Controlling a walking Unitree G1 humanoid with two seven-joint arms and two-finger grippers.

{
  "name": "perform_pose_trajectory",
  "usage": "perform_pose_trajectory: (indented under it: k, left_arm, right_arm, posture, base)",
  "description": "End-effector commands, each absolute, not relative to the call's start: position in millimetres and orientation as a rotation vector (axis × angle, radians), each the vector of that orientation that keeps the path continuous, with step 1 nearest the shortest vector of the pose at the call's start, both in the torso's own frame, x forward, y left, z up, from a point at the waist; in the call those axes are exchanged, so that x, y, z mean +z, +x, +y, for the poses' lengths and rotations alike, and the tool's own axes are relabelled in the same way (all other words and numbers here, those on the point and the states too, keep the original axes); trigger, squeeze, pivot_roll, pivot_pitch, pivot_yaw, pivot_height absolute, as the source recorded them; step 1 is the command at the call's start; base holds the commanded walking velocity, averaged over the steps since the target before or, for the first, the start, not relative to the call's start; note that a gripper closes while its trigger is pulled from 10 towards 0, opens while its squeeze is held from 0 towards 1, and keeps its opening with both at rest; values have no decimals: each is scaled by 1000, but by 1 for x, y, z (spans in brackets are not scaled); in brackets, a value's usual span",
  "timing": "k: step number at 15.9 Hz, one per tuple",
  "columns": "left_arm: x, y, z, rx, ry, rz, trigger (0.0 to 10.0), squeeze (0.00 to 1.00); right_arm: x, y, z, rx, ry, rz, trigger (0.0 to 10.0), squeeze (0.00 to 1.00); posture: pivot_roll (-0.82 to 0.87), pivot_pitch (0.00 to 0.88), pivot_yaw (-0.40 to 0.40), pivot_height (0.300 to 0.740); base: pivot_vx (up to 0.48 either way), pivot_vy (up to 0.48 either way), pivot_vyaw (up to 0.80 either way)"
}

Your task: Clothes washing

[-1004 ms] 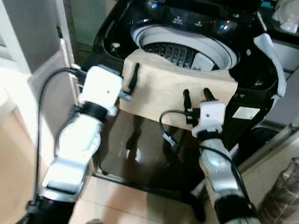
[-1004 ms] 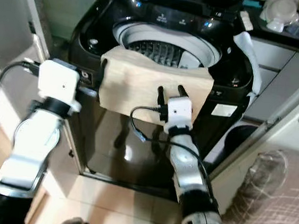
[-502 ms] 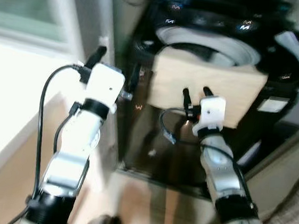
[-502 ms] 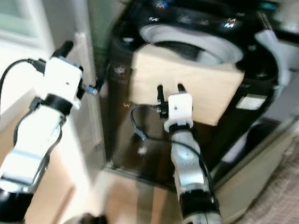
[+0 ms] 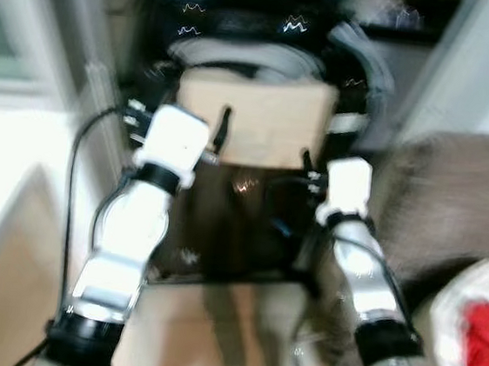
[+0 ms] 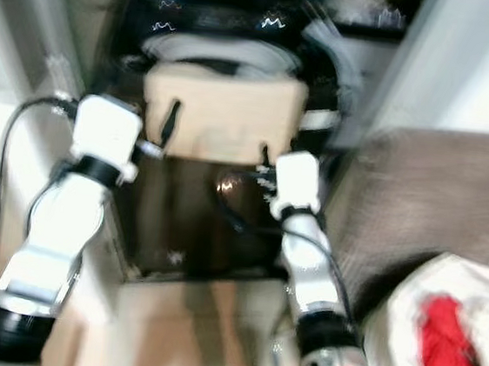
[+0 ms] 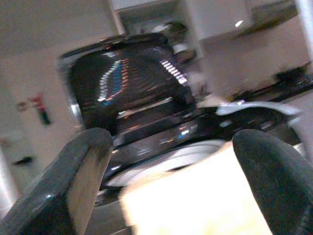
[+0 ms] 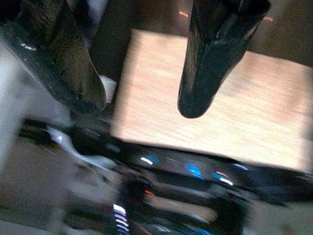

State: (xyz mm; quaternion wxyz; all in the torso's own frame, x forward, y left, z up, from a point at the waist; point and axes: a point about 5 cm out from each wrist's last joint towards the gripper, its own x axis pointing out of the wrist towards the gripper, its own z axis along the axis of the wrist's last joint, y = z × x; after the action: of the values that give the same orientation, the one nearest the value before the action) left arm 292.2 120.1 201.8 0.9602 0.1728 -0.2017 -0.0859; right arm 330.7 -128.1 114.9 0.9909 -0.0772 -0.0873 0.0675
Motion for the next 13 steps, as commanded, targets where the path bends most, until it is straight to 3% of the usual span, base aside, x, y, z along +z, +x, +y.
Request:
perform_pose_trajectory:
  k: [1,5,7,13]
  left_arm:
    - [183,295,134,-140,318,-311,10000,0]
    - [117,270,180,-9,102,18,10000,0]
    - [92,256,181,-34,48,158,10000,0]
    - [120,265,168,-194,156,-43,10000,0]
  right_arm:
    - [116,336,-132,113,-127,-146,10000,0]
    - [114,312,-144,122,-153,-193,10000,0]
    - [106,301,-151,127,-188,-178,10000,0]
    - [108,299,-161,71,-169,-166,10000,0]
  posture:
    - [78,30,-10,740]
    - [59,24,-18,740]
    - [45,23,-17,740]
    - [27,7,-15,740]
  base:
    - [0,0,-569]
    - [0,0,-583]
    - [0,0,-625]
    - [0,0,-626]
